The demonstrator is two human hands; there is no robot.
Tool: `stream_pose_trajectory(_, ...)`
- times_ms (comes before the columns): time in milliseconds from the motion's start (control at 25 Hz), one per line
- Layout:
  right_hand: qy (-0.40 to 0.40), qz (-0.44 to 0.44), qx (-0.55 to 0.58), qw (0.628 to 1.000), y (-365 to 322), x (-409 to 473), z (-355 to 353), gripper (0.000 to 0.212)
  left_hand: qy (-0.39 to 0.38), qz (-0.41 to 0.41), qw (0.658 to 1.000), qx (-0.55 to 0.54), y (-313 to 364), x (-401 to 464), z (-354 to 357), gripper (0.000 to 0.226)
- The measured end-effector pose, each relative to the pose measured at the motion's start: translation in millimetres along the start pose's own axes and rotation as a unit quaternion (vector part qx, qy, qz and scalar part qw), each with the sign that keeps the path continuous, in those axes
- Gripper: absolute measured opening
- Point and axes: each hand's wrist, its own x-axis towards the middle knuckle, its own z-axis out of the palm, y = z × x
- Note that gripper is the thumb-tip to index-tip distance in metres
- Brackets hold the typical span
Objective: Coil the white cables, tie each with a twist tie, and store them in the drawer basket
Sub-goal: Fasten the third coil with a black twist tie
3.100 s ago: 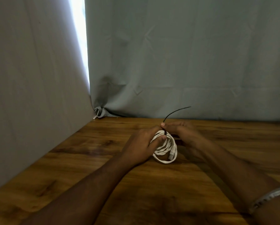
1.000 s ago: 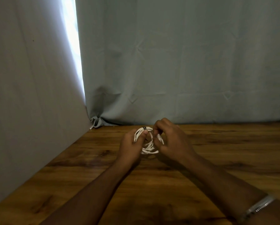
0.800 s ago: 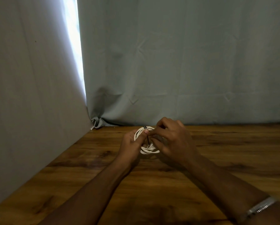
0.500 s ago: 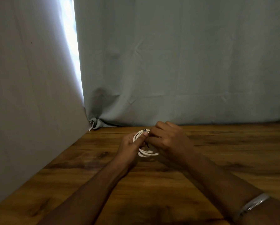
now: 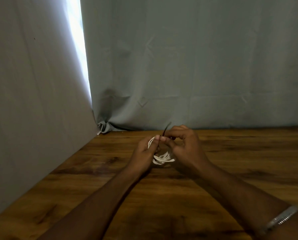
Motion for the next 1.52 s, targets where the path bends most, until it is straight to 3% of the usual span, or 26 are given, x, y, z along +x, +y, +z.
stream_pose_trajectory(160, 0.001, 0.1, 0.082, 0.992, -1.5, -4.1, 3.8, 0.012, -0.003, 0.032, 0.999, 0.043, -2.3, 1.1, -1.7, 0.02)
stream_pose_trajectory(480, 0.005, 0.07, -0.011, 0.998, -1.0, -3.8, 8.4, 0.01, 0.002, 0.014, 0.996, 0.091, -14.6, 7.2, -5.3, 0.019)
stream_pose_trajectory(640, 0.066, 0.178, 0.135, 0.973, -3.9, -1.3, 10.6, 0.021, 0.002, 0.047, 0.993, 0.111, -6.4, 4.5, 2.5, 0.021)
stream_pose_trajectory(760, 0.059, 0.259, 0.22, 0.939, -8.9, 0.5, 8.7, 0.019, -0.01, 0.107, 0.981, 0.16, -1.8, -0.9, 1.5, 0.021)
stream_pose_trajectory(1000, 0.022, 0.265, 0.236, 0.935, -14.2, 2.8, 2.0, 0.018, 0.001, 0.141, 0.974, 0.178, 3.4, -8.1, -0.1, 0.021)
stream_pose_trajectory(1200, 0.0, 0.233, 0.192, 0.953, -9.6, 5.2, -11.2, 0.011, -0.014, 0.143, 0.976, 0.162, 6.0, -8.8, 2.7, 0.014)
stream_pose_trajectory(1520, -0.008, 0.27, 0.236, 0.933, -16.0, 9.1, -17.5, 0.016, -0.013, 0.16, 0.977, 0.142, 8.0, -10.7, 4.6, 0.014)
